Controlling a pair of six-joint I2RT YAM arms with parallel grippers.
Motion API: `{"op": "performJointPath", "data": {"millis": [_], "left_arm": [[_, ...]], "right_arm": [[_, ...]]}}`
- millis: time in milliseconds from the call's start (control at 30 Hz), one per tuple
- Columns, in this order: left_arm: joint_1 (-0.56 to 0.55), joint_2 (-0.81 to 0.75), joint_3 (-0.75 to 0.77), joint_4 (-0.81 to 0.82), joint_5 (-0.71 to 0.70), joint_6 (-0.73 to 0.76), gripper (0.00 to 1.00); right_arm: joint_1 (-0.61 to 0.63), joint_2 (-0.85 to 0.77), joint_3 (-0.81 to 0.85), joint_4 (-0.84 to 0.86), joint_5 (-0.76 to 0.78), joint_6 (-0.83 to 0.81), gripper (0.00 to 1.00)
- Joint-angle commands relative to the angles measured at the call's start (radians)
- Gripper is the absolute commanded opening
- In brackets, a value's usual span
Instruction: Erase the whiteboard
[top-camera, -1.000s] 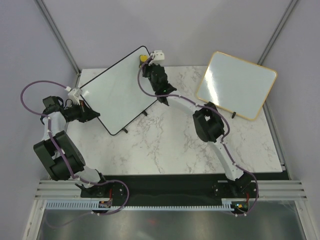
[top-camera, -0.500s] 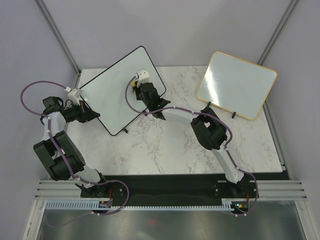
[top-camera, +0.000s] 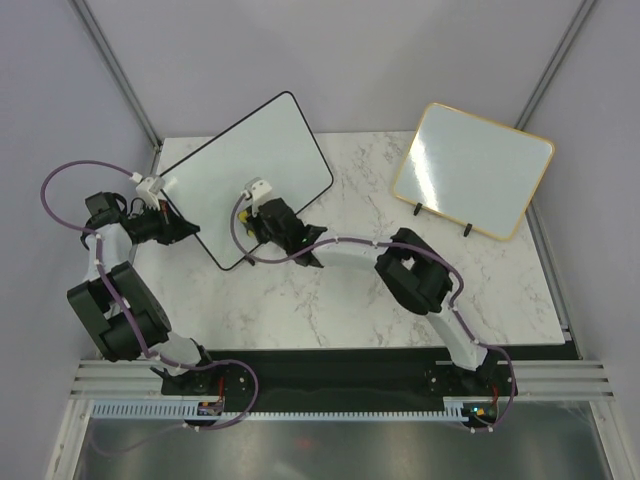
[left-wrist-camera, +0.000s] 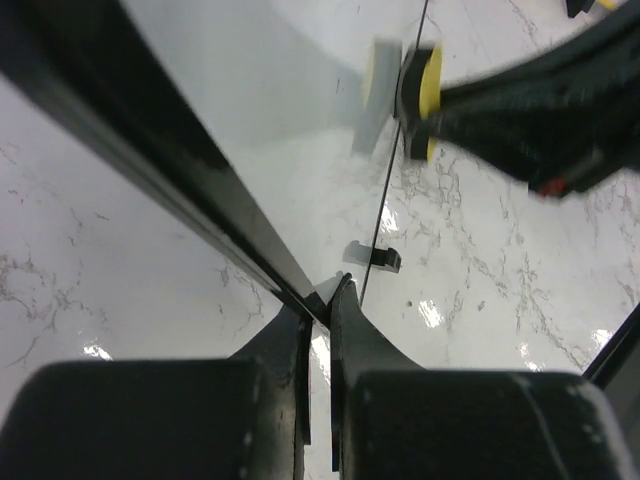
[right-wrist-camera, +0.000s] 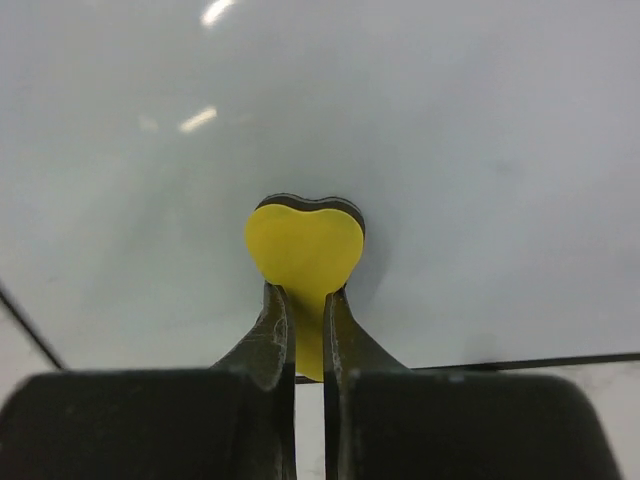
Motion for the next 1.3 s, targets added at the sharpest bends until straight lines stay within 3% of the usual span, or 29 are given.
{"op": "performJointPath", "data": {"millis": [0,133,433,800,1033,1067,1267], "left_arm": [[0.015,-0.047,-0.017,0.137,-0.232,0.219,0.02],[0.036,-0.049,-0.011,0.119,-0.247,0.230,0.02],[0.099,-0.057,0.005,0.033,-0.244,0.276,0.02],[0.144,-0.070,-0.015,-0.013,-0.243,0.323,0.02],[0.145,-0.063,-0.008,-0.008,-0.233,0.308,0.02],[0.145,-0.061,-0.005,-0.007,-0.229,0.308,0.02],[0.145,-0.060,0.002,0.004,-0.241,0.299,0.02]], "right_arm": [[-0.182,-0.078,-0.045,-0.062,0.153,0.078,0.00],[-0.270,-0.144,-0.131,-0.036,0.188,0.095,0.00],[-0.290,-0.213,-0.220,-0.002,0.194,0.060,0.00],[-0.324,-0.317,-0.229,-0.404,0.334,0.034,0.00],[-0.363,-0.323,-0.264,-0.611,0.222,0.037,0.00],[-0.374,-0.301,-0.260,-0.620,0.199,0.044,0.01],[-0.385,-0.234,-0.211,-0.662,0.105,0.058,0.35]]}}
